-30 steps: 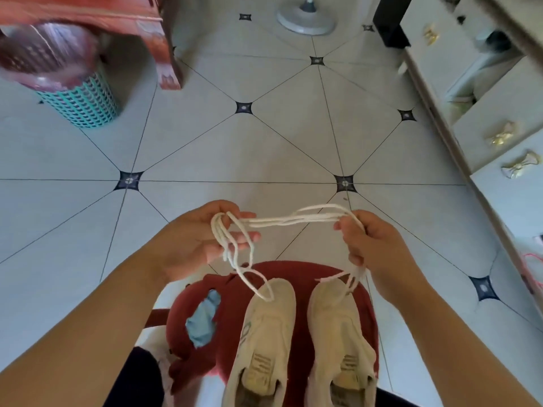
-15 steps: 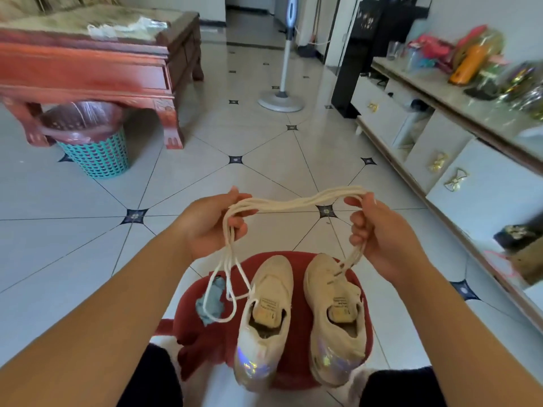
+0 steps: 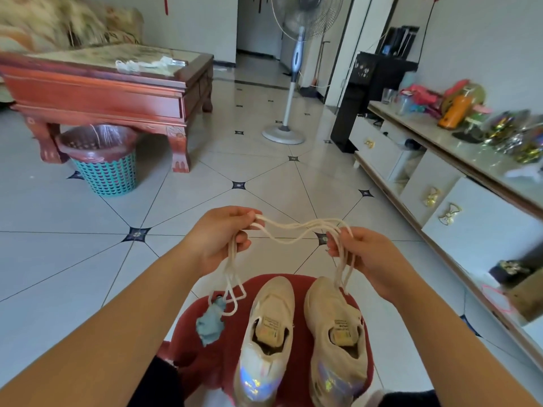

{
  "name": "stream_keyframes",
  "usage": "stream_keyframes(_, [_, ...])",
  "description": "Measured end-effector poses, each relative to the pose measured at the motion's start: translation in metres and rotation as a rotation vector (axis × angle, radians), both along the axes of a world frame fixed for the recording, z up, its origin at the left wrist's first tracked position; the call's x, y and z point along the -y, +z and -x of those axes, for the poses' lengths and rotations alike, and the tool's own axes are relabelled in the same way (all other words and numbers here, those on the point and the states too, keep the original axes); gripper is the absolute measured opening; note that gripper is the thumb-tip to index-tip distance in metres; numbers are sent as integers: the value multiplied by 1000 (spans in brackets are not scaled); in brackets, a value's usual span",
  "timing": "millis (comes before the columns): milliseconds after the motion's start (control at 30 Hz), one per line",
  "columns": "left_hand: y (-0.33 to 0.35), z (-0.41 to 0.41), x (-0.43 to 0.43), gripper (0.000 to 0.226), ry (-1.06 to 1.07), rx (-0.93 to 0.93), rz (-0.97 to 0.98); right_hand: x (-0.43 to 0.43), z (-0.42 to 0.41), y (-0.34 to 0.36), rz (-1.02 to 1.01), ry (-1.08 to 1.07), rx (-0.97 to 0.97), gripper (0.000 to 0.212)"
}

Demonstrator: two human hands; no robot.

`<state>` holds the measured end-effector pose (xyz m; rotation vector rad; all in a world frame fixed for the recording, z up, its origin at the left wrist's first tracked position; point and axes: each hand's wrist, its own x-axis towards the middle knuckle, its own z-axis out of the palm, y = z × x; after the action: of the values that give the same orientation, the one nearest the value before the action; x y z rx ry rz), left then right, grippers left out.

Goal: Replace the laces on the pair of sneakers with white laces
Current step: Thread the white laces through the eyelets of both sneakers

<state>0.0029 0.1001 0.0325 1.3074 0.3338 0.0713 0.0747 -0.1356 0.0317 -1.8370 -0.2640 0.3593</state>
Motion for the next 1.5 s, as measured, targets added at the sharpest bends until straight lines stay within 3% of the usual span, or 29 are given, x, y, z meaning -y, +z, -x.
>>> stream_keyframes(133, [-5,-14,-1,18,-30,-26,182,-10,-22,-11,302,13,108,23])
stream_keyframes(300, [-13,-36,2,18,-70,-86,402,-24,-35,-32,436,3,139,9])
stream_keyframes(367, [-14,-45,5,18,-80,-77,476,-29,-36,-36,530,10,204,28])
stream_keyframes(400, [-14,-49,6,18,-73,-75,523,-32,-35,-35,534,12,248,28])
stream_keyframes(500, [-16,-60,11,17,-34,-70,633,-45,-20,-25,424,125,218,5])
stream_keyframes(633, [-16,-67,21,17,-18,-54,736,-68,3,-25,296,394,37,26])
stream_keyframes(733, [-14,-69,26,20,10,-47,775,-79,5,-28,250,279,82,22])
stream_keyframes(833, [-12,-68,24,24,45,-26,740,-75,-1,-24,97,216,-79,10])
stream_keyframes(1067, [-11,-56,12,25,105,-77,580,-55,-3,-16,-133,209,-269,20])
stream_keyframes(1267, [-13,-44,19,33,-11,-117,529,-44,-2,-10,-271,150,-384,19])
stream_keyframes(1400, [-17,-38,33,77,-56,-132,421,-41,1,-10,-246,152,-349,14])
stream_keyframes(1500, [-18,-37,41,67,12,-134,479,-36,-1,-10,-174,103,-265,15])
